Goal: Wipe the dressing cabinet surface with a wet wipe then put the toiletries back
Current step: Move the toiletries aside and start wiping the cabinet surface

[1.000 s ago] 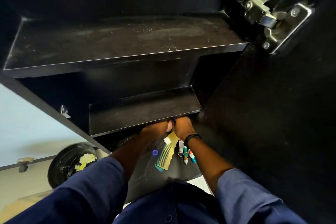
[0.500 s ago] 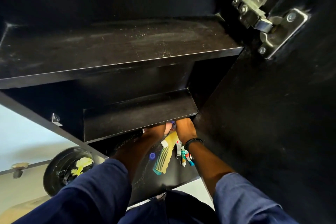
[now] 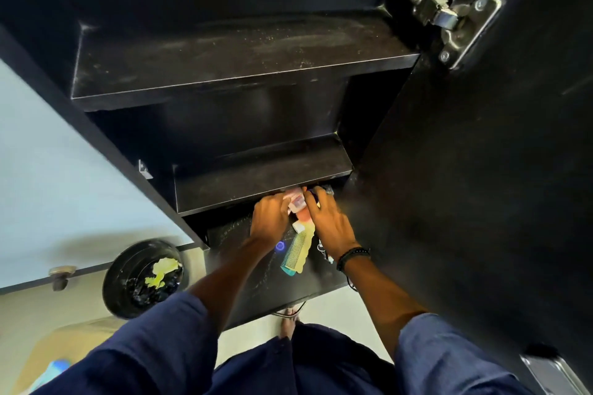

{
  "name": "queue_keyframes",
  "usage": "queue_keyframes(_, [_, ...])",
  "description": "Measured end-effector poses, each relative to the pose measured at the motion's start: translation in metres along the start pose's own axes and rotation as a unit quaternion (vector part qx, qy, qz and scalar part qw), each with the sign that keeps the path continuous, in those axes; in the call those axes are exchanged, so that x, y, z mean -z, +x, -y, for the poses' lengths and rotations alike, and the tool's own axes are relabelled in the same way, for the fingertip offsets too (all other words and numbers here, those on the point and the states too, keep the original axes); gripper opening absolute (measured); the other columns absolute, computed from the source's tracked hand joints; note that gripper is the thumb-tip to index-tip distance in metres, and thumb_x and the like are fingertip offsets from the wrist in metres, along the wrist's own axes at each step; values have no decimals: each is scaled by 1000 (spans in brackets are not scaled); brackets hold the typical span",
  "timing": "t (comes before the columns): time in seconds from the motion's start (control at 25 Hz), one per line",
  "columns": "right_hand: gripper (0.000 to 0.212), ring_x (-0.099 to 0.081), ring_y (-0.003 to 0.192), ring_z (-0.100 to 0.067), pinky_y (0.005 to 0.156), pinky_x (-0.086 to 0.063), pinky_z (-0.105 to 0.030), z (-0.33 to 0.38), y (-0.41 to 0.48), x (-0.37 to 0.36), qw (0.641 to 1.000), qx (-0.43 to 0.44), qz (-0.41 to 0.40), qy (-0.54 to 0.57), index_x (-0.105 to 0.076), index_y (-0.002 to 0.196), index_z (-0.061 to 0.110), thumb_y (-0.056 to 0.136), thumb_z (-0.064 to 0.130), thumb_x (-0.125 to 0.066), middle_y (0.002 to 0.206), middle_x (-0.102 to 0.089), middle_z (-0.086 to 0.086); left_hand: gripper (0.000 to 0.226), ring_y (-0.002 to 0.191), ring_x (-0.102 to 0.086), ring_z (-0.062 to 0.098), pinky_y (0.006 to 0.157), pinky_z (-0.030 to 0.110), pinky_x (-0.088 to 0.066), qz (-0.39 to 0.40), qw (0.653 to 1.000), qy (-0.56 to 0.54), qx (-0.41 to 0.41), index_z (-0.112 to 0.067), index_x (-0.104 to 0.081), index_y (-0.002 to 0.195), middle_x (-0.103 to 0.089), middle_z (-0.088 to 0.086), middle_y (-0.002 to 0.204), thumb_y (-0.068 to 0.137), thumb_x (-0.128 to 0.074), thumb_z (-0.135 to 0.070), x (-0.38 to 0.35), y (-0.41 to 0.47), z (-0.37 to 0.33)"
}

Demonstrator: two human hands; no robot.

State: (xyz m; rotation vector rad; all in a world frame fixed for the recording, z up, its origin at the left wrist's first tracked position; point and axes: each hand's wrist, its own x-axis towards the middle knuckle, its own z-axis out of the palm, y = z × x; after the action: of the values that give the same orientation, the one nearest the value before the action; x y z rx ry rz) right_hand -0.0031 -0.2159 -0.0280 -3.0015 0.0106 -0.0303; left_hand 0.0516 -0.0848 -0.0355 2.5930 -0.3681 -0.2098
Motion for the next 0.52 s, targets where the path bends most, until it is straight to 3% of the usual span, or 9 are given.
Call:
queue_keyframes(0.08, [68,-64,97,-28,67,-60,-32,10,-6,-4,1000,10,12,9,-47,123,10,64,7,-82,121,-57,-15,31,108,-58,27,93,35,-42,-27,996,-78,25,-6,-57,121,-62,14,118,100,-39,-21,4,-12,7])
queue_keyframes(0.28, [65,-56,118,-32,86,-58,-34,40,-12,-7,996,46,29,64,-44,133,11,76,2,-73,136,-48,-15,30,110,-54,27,88,30,-40,-68,988,-128,50,-9,-50,126,-51,13,126,99,-40,-20,19,-44,29])
queue_keyframes(0.44, [71,-52,119,-31,93,-50,-38,62,-3,-8,989,53,60,123,-41,136,11,72,-7,-67,141,-39,-11,29,112,-53,32,92,40,-44,-65,991,-80,88,-7,-47,125,-48,17,128,97,-44,-14,27,-52,59])
queue_keyframes(0.52, [59,-55,111,-31,88,-50,-35,73,6,-8,986,34,60,153,-41,135,8,81,-8,-57,138,-41,-13,30,112,-53,33,93,40,-45,-52,992,-48,104,-4,-47,125,-49,19,127,96,-45,-11,30,-49,71])
